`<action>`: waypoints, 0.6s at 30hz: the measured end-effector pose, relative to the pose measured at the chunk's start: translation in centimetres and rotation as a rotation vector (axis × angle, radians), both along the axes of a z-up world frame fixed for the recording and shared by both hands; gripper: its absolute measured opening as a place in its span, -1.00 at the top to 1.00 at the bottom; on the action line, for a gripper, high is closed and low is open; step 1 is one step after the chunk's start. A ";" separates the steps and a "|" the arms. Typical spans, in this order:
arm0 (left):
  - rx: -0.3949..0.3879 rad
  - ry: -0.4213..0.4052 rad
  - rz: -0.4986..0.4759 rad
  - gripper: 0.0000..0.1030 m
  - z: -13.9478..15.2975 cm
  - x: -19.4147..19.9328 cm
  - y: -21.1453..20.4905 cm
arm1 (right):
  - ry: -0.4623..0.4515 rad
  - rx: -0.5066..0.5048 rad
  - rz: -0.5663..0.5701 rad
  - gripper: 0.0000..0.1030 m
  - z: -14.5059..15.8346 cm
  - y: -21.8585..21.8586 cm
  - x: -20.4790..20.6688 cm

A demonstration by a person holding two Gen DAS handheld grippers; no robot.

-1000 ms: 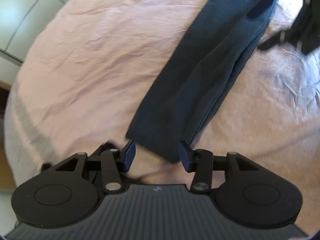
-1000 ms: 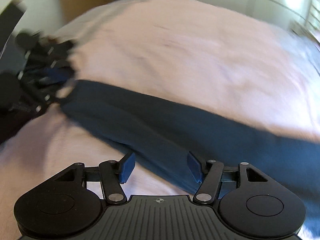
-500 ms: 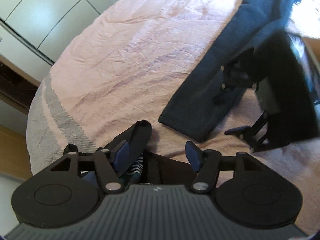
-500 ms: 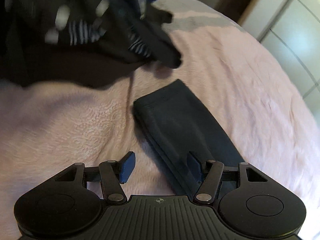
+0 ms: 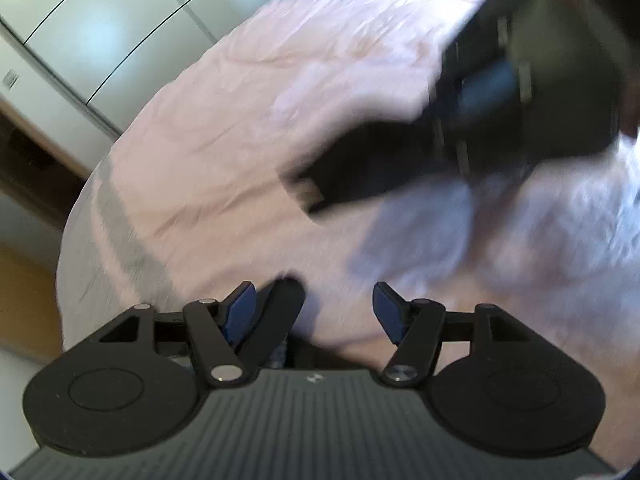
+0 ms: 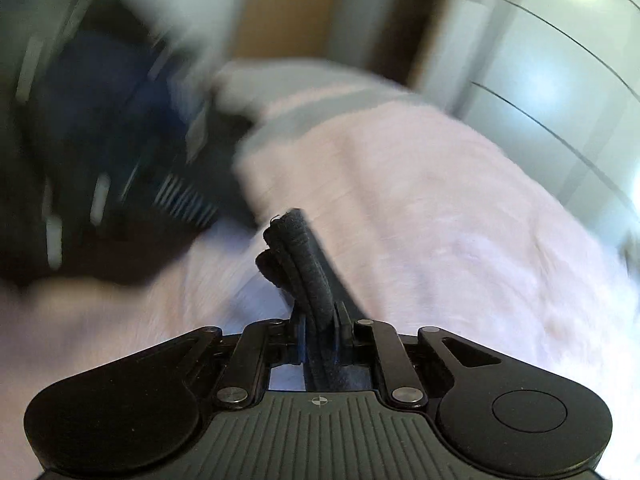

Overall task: Fold clothes
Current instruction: 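Open the left gripper while the right gripper grasps the leg ends, then lift the leg ends with the right gripper and fold them toward the waist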

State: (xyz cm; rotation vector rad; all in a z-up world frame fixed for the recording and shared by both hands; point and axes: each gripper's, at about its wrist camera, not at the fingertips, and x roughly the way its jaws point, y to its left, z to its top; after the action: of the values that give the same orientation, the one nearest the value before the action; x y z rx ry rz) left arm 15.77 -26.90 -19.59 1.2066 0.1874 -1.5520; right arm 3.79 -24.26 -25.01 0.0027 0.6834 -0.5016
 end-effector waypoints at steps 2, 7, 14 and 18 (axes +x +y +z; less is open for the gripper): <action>-0.003 0.004 -0.046 -0.19 0.4 -2.0 -1.2 | -0.135 0.066 -0.141 0.79 3.5 -2.8 -4.4; -0.005 0.030 -0.160 -0.19 1.1 -9.0 -4.7 | -0.389 0.207 -0.574 0.79 6.3 -9.2 -19.8; 0.047 0.033 -0.313 -0.21 -0.2 -19.8 -9.0 | -0.465 0.658 -1.005 0.78 -4.5 -18.0 -38.3; 0.090 0.015 -0.374 -0.21 -1.4 -24.6 -11.2 | -0.538 0.841 -0.996 0.78 -7.0 -19.6 -41.8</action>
State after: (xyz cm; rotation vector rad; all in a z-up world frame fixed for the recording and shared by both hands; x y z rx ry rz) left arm -8.83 -38.14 -20.98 1.3564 0.0411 -1.8920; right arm -38.03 -43.82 -31.99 1.2766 0.2723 -1.0707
